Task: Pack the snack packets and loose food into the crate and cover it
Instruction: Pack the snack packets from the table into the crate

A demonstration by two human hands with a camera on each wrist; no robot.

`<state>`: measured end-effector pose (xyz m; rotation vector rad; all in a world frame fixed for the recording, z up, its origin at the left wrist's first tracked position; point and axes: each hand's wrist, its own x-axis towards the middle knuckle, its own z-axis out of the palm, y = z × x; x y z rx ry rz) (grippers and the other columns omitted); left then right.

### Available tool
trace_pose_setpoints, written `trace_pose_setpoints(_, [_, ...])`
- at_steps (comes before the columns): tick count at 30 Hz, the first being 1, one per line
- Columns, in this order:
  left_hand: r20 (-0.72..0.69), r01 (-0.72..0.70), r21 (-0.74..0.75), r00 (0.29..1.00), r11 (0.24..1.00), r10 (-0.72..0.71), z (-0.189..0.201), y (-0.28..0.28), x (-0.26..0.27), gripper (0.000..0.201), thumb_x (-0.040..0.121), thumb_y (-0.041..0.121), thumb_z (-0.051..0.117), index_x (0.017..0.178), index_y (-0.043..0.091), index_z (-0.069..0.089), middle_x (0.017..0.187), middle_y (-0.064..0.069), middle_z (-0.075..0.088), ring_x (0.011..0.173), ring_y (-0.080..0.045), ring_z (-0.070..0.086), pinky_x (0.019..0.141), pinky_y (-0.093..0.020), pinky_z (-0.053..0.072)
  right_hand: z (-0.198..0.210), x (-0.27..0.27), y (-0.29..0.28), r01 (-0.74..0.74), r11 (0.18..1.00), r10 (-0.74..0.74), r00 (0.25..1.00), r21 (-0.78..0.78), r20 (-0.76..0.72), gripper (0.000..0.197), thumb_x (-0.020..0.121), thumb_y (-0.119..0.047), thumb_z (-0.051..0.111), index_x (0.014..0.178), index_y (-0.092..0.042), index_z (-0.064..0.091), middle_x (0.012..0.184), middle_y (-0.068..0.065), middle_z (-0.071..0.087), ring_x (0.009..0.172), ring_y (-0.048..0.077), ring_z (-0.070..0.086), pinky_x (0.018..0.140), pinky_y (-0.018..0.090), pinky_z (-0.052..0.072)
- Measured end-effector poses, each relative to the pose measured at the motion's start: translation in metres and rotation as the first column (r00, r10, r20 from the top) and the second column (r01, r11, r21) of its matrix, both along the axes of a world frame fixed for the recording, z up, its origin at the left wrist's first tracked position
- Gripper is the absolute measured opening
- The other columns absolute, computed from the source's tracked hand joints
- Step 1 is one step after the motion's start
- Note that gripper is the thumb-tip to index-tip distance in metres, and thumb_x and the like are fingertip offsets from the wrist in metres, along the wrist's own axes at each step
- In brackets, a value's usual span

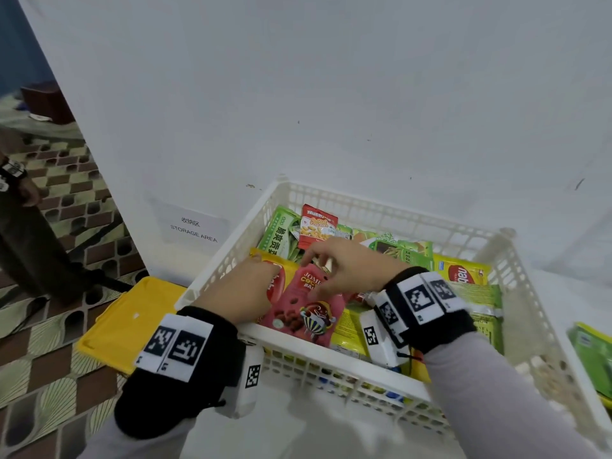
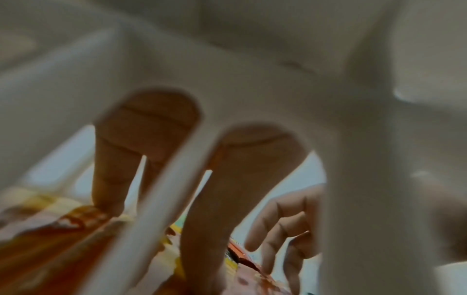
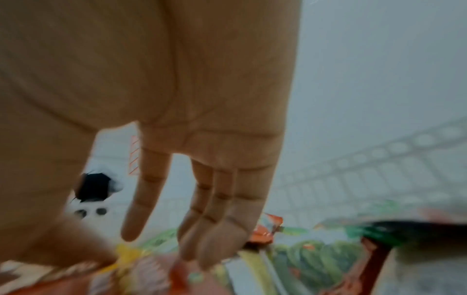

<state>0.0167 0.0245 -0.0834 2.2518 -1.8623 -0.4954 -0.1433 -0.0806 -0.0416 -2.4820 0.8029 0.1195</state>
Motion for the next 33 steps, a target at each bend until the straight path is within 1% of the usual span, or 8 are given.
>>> trace_pose_setpoints(3, [-0.003, 0.000, 0.016, 1.000, 1.000, 0.000, -0.001, -0.001, -0.001, 0.047, 0.079, 0.001, 0.055, 0.124, 0.013, 0.053, 0.132, -0.013, 0.047, 0.128, -0.022, 0.037, 0.085, -0.022, 0.033, -0.008, 0.012, 0.013, -0.144, 0.989, 0.137, 0.979, -0.040, -0.152, 0.053, 0.066, -0.043, 0.080, 0.112, -0.029, 0.057, 0.109, -0.001, 0.044, 0.099, 0.019, 0.050, 0.082, 0.034, 0.047])
trace_pose_setpoints(9, [-0.013, -0.002, 0.069, 1.000, 0.998, 0.003, 0.002, -0.002, -0.002, 0.045, 0.084, 0.007, 0.056, 0.128, 0.012, 0.050, 0.144, -0.018, 0.036, 0.143, -0.024, 0.018, 0.100, -0.027, 0.031, -0.005, 0.009, 0.014, -0.197, 0.980, 0.181, 0.942, -0.030, -0.283, 0.039, 0.069, -0.045, 0.077, 0.096, -0.035, 0.051, 0.121, 0.004, 0.041, 0.109, 0.026, 0.046, 0.092, 0.044, 0.046])
trace_pose_setpoints(14, [-0.058, -0.003, 0.067, 0.998, 0.998, 0.007, 0.004, -0.001, 0.000, 0.045, 0.083, 0.004, 0.054, 0.125, 0.019, 0.053, 0.143, -0.016, 0.038, 0.142, -0.020, 0.021, 0.098, -0.025, 0.031, -0.012, 0.016, 0.026, -0.248, 0.966, 0.216, 0.930, -0.076, -0.297, 0.082, 0.071, -0.046, 0.075, 0.137, -0.035, 0.028, 0.124, 0.009, 0.040, 0.111, 0.028, 0.048, 0.092, 0.043, 0.047])
trace_pose_setpoints(18, [-0.059, -0.015, 0.081, 0.998, 0.997, 0.019, 0.005, 0.000, 0.001, 0.058, 0.082, 0.005, 0.057, 0.137, 0.021, 0.045, 0.149, -0.010, 0.033, 0.142, -0.018, 0.019, 0.104, -0.025, 0.028, -0.003, 0.009, 0.019, -0.288, 0.958, 0.275, 0.923, -0.010, -0.268, 0.066, 0.075, -0.027, 0.075, 0.135, -0.031, 0.047, 0.134, -0.003, 0.050, 0.119, 0.018, 0.048, 0.085, 0.024, 0.039])
trace_pose_setpoints(23, [-0.072, -0.010, 0.110, 0.997, 0.994, 0.018, 0.009, 0.000, 0.000, 0.064, 0.084, 0.007, 0.059, 0.142, 0.025, 0.038, 0.154, -0.007, 0.025, 0.144, -0.018, 0.015, 0.106, -0.024, 0.024, 0.001, 0.004, 0.020, -0.279, 0.958, 0.285, 0.901, 0.066, -0.328, 0.052, 0.080, -0.024, 0.071, 0.129, -0.031, 0.056, 0.149, -0.002, 0.038, 0.133, 0.019, 0.040, 0.098, 0.027, 0.037])
trace_pose_setpoints(27, [-0.102, -0.046, 0.116, 0.993, 0.992, 0.058, 0.010, 0.001, 0.000, 0.067, 0.085, 0.008, 0.059, 0.144, 0.028, 0.034, 0.156, -0.004, 0.019, 0.144, -0.015, 0.015, 0.105, -0.020, 0.023, 0.003, 0.003, 0.016, -0.224, 0.972, 0.233, 0.907, 0.067, -0.351, 0.039, 0.082, -0.016, 0.065, 0.117, -0.032, 0.065, 0.143, 0.000, 0.047, 0.124, 0.023, 0.050, 0.101, 0.037, 0.044])
trace_pose_setpoints(31, [-0.106, -0.083, 0.130, 0.990, 0.988, 0.097, 0.010, 0.002, 0.000, 0.070, 0.084, 0.009, 0.061, 0.144, 0.030, 0.032, 0.158, -0.005, 0.009, 0.142, -0.019, 0.023, 0.107, -0.023, 0.026, 0.006, -0.001, 0.012, -0.192, 0.975, 0.218, 0.924, 0.114, -0.315, 0.031, 0.082, -0.012, 0.064, 0.109, -0.025, 0.071, 0.139, -0.003, 0.052, 0.127, 0.018, 0.047, 0.095, 0.026, 0.040])
trace_pose_setpoints(33, [-0.113, -0.091, 0.116, 0.988, 0.989, 0.104, 0.010, 0.003, -0.001, 0.070, 0.083, 0.008, 0.061, 0.143, 0.030, 0.033, 0.158, -0.005, 0.008, 0.143, -0.019, 0.021, 0.109, -0.026, 0.025, 0.006, -0.002, 0.013, -0.164, 0.980, 0.189, 0.947, 0.114, -0.260, 0.016, 0.082, -0.021, 0.067, 0.095, -0.022, 0.075, 0.122, -0.003, 0.065, 0.118, 0.014, 0.054, 0.090, 0.027, 0.044])
